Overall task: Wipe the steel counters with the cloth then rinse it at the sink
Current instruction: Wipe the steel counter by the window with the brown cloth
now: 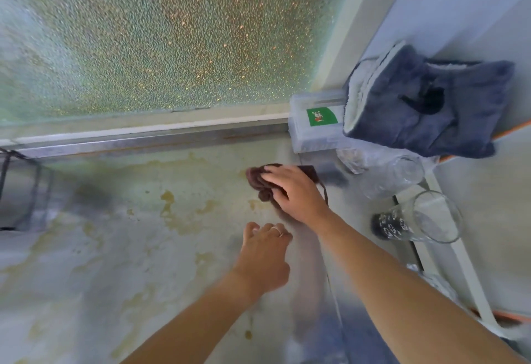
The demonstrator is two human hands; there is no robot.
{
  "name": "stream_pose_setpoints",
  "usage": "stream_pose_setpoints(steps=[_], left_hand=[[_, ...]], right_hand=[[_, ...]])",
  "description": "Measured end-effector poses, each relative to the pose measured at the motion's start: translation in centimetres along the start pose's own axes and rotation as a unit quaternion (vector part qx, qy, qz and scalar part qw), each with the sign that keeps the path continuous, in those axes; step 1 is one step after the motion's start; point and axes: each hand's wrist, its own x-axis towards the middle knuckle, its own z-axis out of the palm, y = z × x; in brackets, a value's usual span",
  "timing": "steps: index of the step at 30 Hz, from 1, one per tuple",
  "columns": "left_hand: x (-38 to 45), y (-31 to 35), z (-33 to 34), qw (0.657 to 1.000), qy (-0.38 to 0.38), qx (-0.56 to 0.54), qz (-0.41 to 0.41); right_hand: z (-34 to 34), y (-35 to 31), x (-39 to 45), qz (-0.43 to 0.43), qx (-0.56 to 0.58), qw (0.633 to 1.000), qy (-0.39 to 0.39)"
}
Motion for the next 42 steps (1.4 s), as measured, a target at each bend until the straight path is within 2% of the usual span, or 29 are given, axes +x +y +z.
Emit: stream_pose_setpoints(steps=[2, 5, 7, 9, 13, 14, 16, 17, 20, 22, 24, 28, 31, 33, 35, 37, 39, 41, 42], left_hand=[[-0.2, 0.2, 0.0, 1.0, 0.002, 0.001, -0.001], [-0.3, 0.2, 0.4, 1.0, 0.011, -0.004, -0.006], [-0.5, 0.1, 0.8, 1.0, 0.031, -0.001, -0.003], [-1.0, 0.0, 1.6, 0.999, 0.049, 0.0, 0.006], [-2.3, -0.7, 2.9, 0.996, 0.082, -0.007, 0.034], [-2.6, -0.8, 3.0, 0.995, 0.09, 0.007, 0.041], [-2.9, -0.8, 3.4, 0.992, 0.105, 0.036, 0.061], [-3.0, -0.8, 3.6, 0.99, 0.111, 0.042, 0.073], [-3.1, -0.7, 4.0, 0.987, 0.12, 0.049, 0.095], [-3.1, -0.7, 4.4, 0.987, 0.122, 0.056, 0.089], [-3.2, -1.0, 4.6, 0.988, 0.117, 0.058, 0.08], [-3.6, -1.5, 4.5, 0.99, 0.103, 0.054, 0.083], [-4.2, -1.7, 4.1, 0.992, 0.082, 0.054, 0.085], [-4.2, -1.8, 3.9, 0.992, 0.075, 0.056, 0.085], [-4.0, -1.7, 3.6, 0.992, 0.079, 0.051, 0.084], [-3.7, -1.7, 3.3, 0.993, 0.083, 0.038, 0.075], [-3.4, -1.7, 3.1, 0.994, 0.077, 0.035, 0.062], [-3.3, -1.6, 2.9, 0.995, 0.069, 0.045, 0.053], [-3.4, -1.6, 2.9, 0.995, 0.067, 0.049, 0.051]], right_hand=[[-0.8, 0.7, 0.0, -0.027, -0.05, 0.998, -0.014], [0.6, 1.0, 0.8, 0.061, -0.058, 0.995, 0.05], [1.9, 0.5, 1.0, 0.082, -0.041, 0.994, 0.06], [2.0, -0.2, 0.2, 0.051, -0.038, 0.998, 0.028], [0.3, -1.2, -3.2, -0.068, -0.06, 0.993, -0.08], [0.0, -1.1, -3.8, -0.092, -0.082, 0.989, -0.088], [-0.2, -0.2, -3.9, -0.104, -0.115, 0.986, -0.057], [0.0, 0.2, -3.5, -0.075, -0.114, 0.99, -0.029], [1.5, -0.6, -0.8, 0.106, -0.09, 0.989, 0.056], [2.8, -1.9, 1.0, 0.169, -0.079, 0.981, 0.059], [3.6, -2.8, 1.7, 0.131, -0.068, 0.989, 0.02], [3.0, -3.8, -0.8, -0.017, -0.045, 0.997, -0.067], [2.4, -3.9, -3.8, -0.09, -0.064, 0.992, -0.068], [1.9, -3.0, -4.6, -0.119, -0.079, 0.989, -0.042], [1.8, -1.8, -4.2, -0.048, -0.097, 0.994, 0.006], [2.2, -1.5, -2.6, 0.095, -0.112, 0.987, 0.067], [3.4, -2.3, 0.0, 0.194, -0.101, 0.971, 0.097], [4.6, -4.1, 2.9, 0.224, -0.061, 0.97, 0.071], [5.2, -5.0, 3.9, 0.206, -0.047, 0.976, 0.046]])
